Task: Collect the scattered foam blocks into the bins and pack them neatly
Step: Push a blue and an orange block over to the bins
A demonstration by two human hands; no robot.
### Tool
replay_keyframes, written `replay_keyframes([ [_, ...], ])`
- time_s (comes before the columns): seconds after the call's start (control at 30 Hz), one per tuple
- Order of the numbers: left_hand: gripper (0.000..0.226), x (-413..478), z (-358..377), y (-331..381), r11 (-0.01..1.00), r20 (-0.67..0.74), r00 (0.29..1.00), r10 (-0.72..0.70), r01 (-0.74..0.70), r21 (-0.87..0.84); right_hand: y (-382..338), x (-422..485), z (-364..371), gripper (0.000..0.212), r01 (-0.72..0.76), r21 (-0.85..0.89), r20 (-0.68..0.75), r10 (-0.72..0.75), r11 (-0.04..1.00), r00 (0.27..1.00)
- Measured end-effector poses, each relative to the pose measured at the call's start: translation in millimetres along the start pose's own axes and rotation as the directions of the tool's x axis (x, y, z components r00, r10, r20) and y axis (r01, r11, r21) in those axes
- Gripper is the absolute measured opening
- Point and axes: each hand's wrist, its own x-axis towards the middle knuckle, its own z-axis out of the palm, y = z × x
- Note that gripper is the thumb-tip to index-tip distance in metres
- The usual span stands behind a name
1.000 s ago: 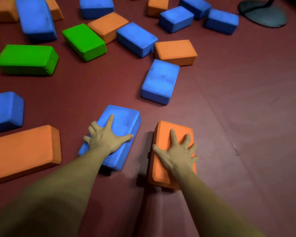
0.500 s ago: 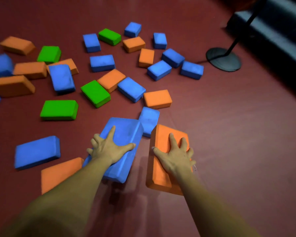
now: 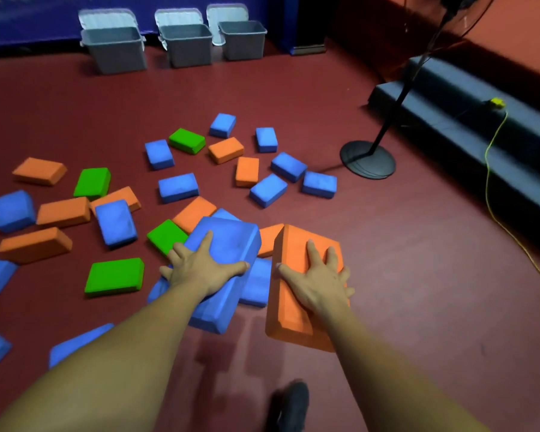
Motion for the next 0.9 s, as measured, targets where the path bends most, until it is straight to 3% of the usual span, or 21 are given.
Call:
replay_keyframes([
  [0.5,0.123,182,-91,271,0.998,-0.105,0.993,0.044,-0.049,-0.041,-55,257,-182,0.105,0.026,0.012,-0.054,-0.025,1.0,0.998],
  [0.9,0.12,375,-125,465,0.992,-0.122,0.992,0.037,-0.051,-0.114,-108,501,-282,0.107,0.04,-0.021,-0.059,-0.041,0.999,0.997],
])
